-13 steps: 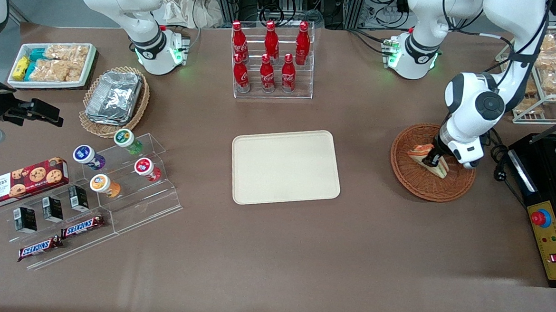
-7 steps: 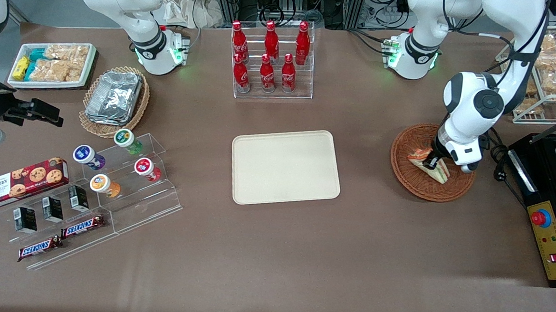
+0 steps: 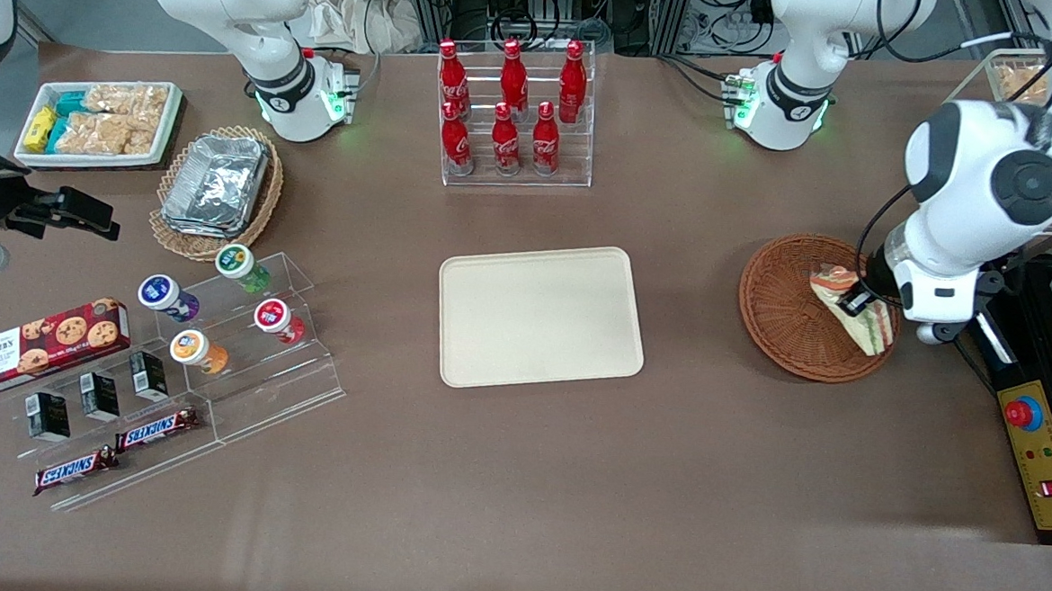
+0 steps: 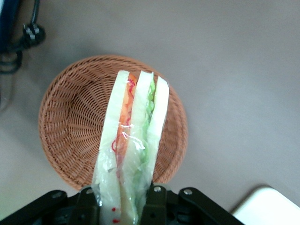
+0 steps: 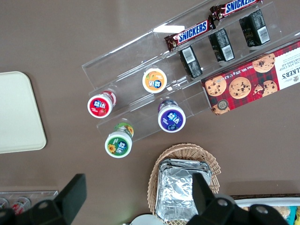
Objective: Place sandwich from basket to tray
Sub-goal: 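Close the left gripper on the sandwich and lift it, then carry the sandwich with the left gripper over the cream tray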
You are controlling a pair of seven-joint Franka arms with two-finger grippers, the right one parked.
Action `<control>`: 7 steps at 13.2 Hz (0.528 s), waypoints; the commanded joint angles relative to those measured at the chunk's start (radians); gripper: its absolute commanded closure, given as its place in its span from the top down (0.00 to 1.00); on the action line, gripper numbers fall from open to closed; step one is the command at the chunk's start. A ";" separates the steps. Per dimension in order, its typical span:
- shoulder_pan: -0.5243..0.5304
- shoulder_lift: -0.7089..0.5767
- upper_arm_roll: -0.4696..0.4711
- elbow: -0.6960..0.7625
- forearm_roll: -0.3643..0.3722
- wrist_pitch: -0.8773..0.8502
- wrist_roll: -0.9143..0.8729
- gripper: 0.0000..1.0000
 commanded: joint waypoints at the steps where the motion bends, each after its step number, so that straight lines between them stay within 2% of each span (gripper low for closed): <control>1: -0.008 0.098 -0.083 0.229 -0.005 -0.125 0.032 0.00; 4: -0.008 0.214 -0.247 0.367 -0.007 -0.128 -0.005 0.00; 7: -0.031 0.346 -0.339 0.423 0.016 -0.064 -0.011 0.00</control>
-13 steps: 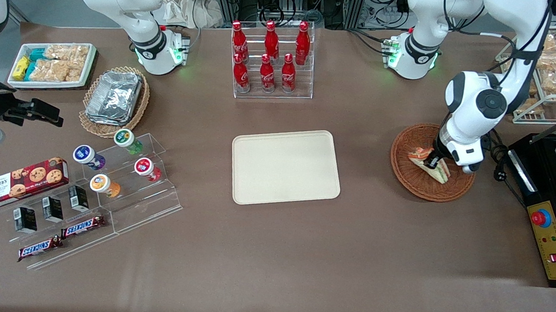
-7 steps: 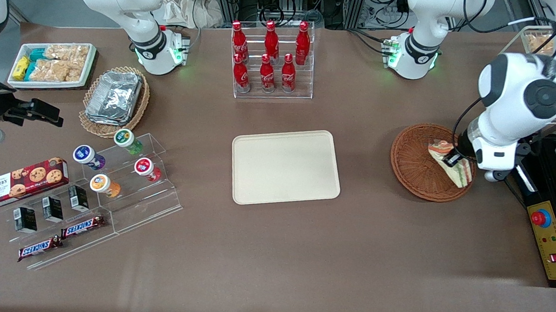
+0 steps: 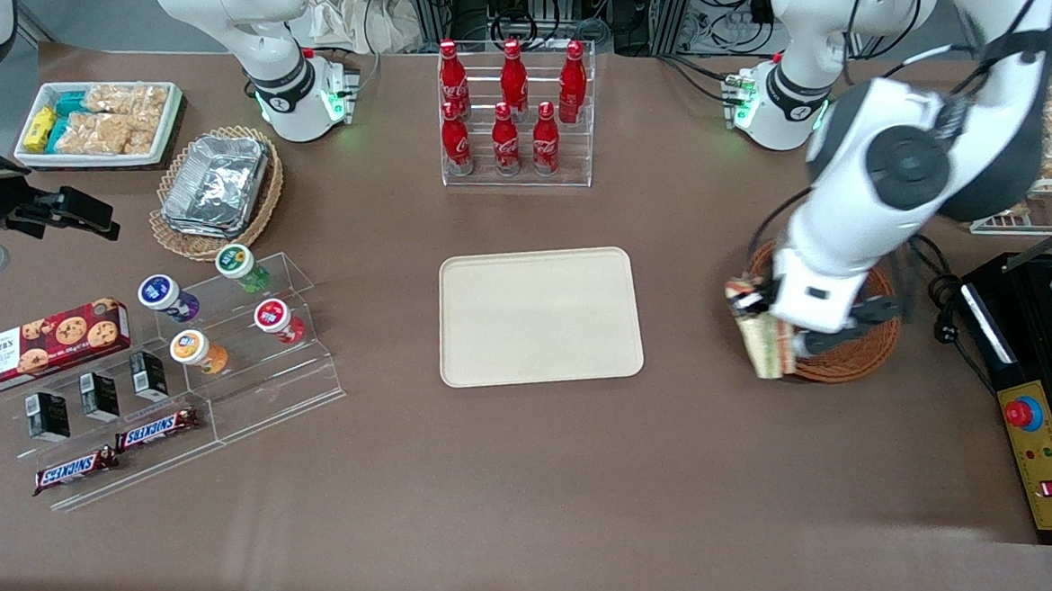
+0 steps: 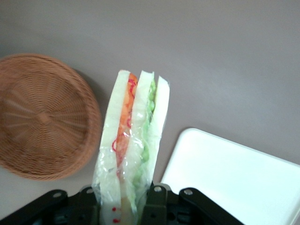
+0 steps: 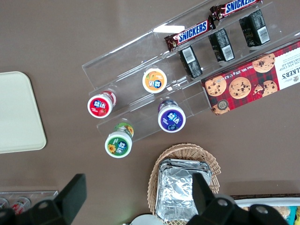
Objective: Place sandwich from basket to tray
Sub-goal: 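Carry the sandwich with the left gripper over the cream tray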
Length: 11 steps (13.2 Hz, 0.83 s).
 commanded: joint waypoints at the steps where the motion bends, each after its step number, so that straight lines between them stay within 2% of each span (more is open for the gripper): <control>1: -0.047 0.155 -0.035 0.077 0.022 0.066 0.008 0.00; 4: -0.153 0.280 -0.033 0.074 0.079 0.140 -0.008 0.00; 7: -0.217 0.344 -0.030 0.053 0.091 0.190 -0.043 0.00; 11: -0.233 0.374 -0.030 -0.007 0.107 0.250 -0.070 0.00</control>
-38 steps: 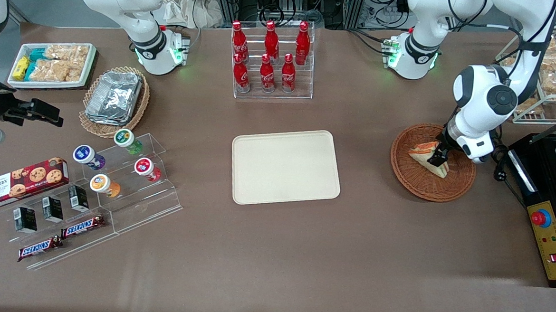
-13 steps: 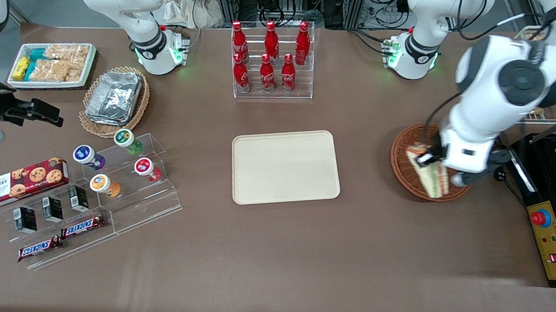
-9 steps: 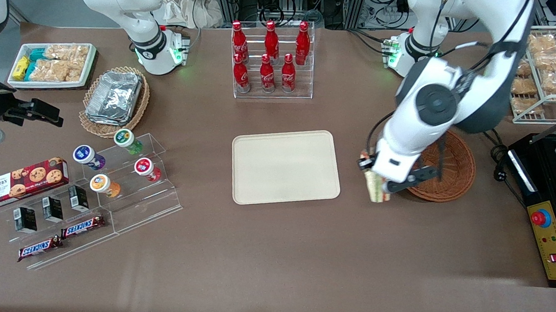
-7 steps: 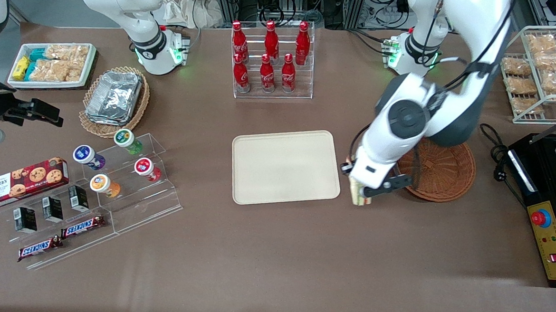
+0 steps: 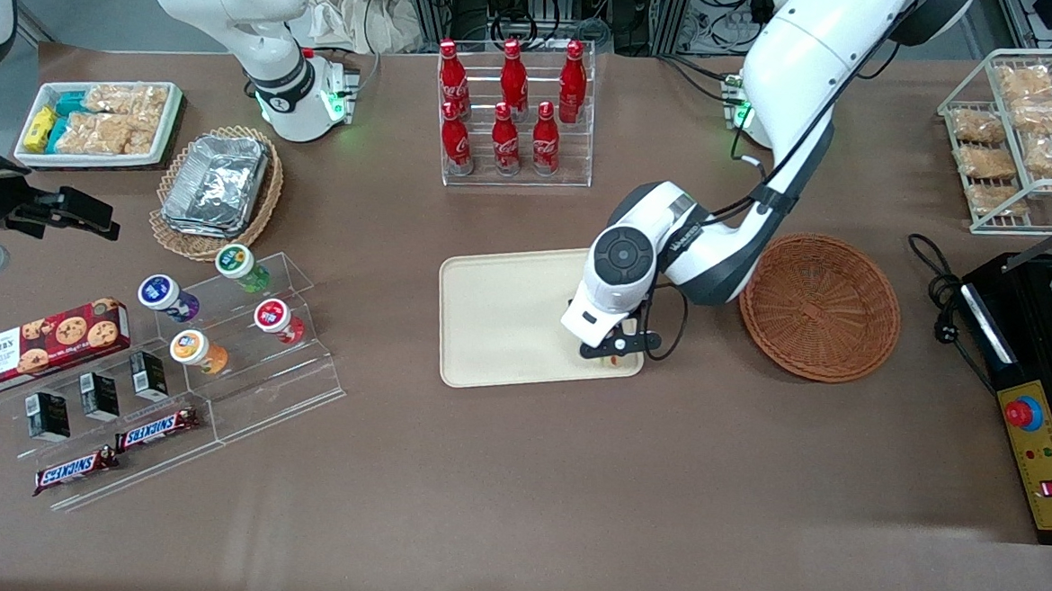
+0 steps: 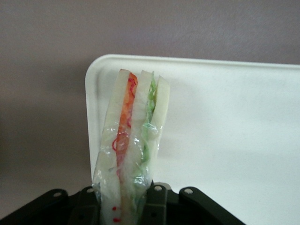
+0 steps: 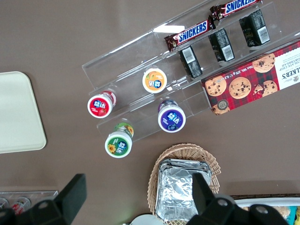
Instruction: Place sandwich from basket to tray
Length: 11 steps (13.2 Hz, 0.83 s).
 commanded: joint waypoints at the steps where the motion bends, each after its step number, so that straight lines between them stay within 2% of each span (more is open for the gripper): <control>1: -0.005 0.008 0.008 -0.020 0.019 0.049 -0.027 0.00; 2: -0.014 0.025 0.008 -0.019 0.019 0.061 -0.059 0.00; 3: -0.025 0.033 0.013 -0.020 0.020 0.074 -0.070 0.20; 4: -0.027 0.036 0.014 -0.020 0.020 0.075 -0.070 0.63; 5: -0.025 0.036 0.014 -0.019 0.020 0.074 -0.079 1.00; 11: -0.016 0.018 0.014 -0.019 0.017 0.026 -0.082 1.00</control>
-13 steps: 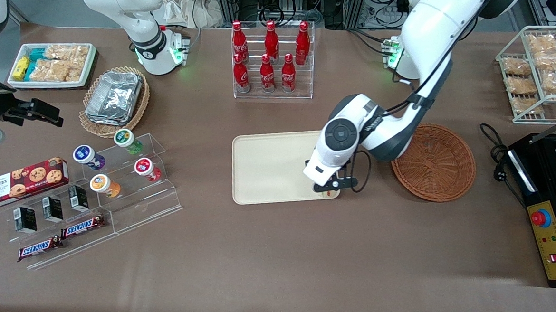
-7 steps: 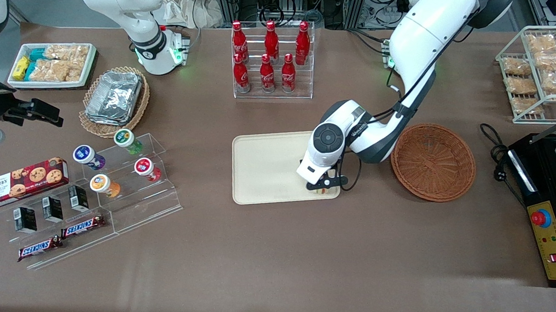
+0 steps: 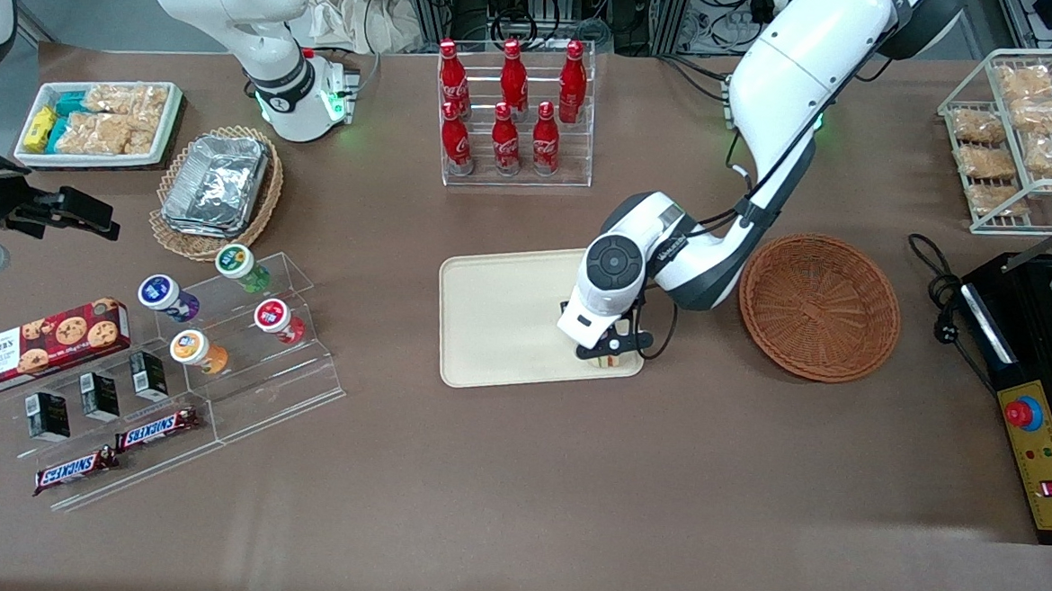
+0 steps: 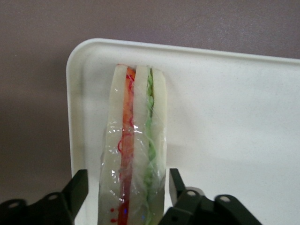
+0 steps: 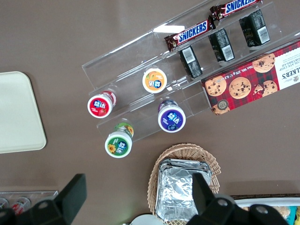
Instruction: Place sandwich from basket to tray
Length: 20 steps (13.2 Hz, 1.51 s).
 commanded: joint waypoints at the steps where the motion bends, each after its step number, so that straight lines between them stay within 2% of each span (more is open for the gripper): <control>1: -0.004 -0.035 0.011 0.009 0.013 -0.069 -0.027 1.00; 3: 0.059 -0.118 0.014 0.017 -0.004 -0.110 -0.024 1.00; 5: 0.078 -0.202 0.017 0.055 -0.018 -0.152 -0.052 1.00; 10: 0.160 -0.354 0.017 0.208 -0.044 -0.372 -0.106 1.00; 12: 0.226 -0.458 0.017 0.205 -0.046 -0.426 -0.079 1.00; 13: 0.229 -0.506 0.031 0.204 -0.056 -0.448 -0.032 1.00; 14: 0.225 -0.553 0.087 0.204 -0.081 -0.471 0.042 1.00; 16: 0.220 -0.664 0.187 0.157 -0.139 -0.546 0.288 1.00; 20: 0.219 -0.826 0.349 0.018 -0.132 -0.598 0.759 1.00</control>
